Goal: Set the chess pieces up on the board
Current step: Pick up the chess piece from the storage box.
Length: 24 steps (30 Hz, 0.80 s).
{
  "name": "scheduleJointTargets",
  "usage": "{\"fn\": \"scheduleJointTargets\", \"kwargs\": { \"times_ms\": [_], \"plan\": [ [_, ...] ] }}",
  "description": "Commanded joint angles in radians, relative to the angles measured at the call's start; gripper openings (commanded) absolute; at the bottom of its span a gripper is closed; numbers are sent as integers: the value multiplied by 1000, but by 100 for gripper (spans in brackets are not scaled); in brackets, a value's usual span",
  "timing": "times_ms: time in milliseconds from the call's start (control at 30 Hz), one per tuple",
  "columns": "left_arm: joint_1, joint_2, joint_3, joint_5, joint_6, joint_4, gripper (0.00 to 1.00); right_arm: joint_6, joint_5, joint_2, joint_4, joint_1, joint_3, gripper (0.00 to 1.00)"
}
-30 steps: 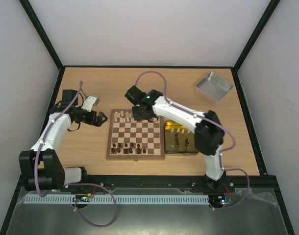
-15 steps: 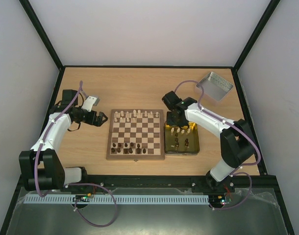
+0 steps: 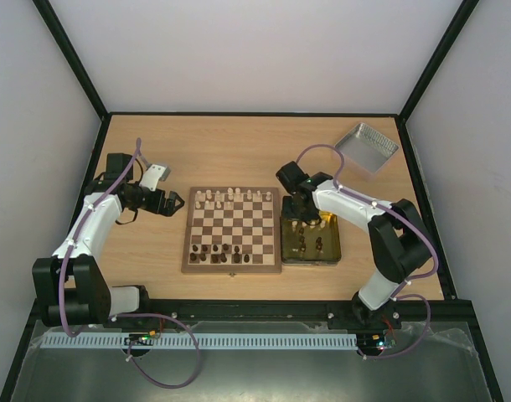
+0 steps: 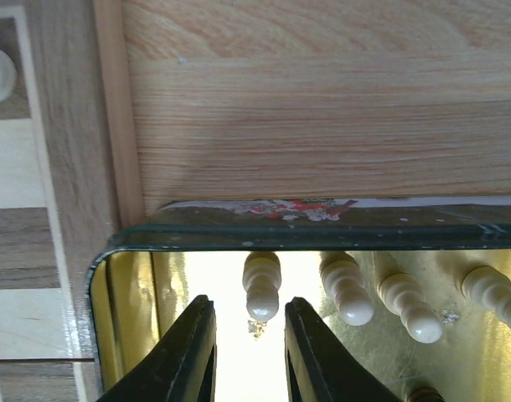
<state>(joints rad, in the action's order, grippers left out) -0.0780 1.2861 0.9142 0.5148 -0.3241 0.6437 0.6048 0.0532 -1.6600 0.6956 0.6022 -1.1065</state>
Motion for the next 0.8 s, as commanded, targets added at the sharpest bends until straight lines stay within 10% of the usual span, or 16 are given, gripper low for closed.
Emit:
{"fn": "scheduleJointTargets", "kwargs": {
  "times_ms": [0, 767],
  "plan": [
    [-3, 3, -8, 13, 5, 8, 99, -16, -10, -4, -18, -8, 30, 22],
    [-2, 5, -8, 11, 7, 8, 99, -24, 0, -57, -54, -19, 38, 19]
  ]
}}
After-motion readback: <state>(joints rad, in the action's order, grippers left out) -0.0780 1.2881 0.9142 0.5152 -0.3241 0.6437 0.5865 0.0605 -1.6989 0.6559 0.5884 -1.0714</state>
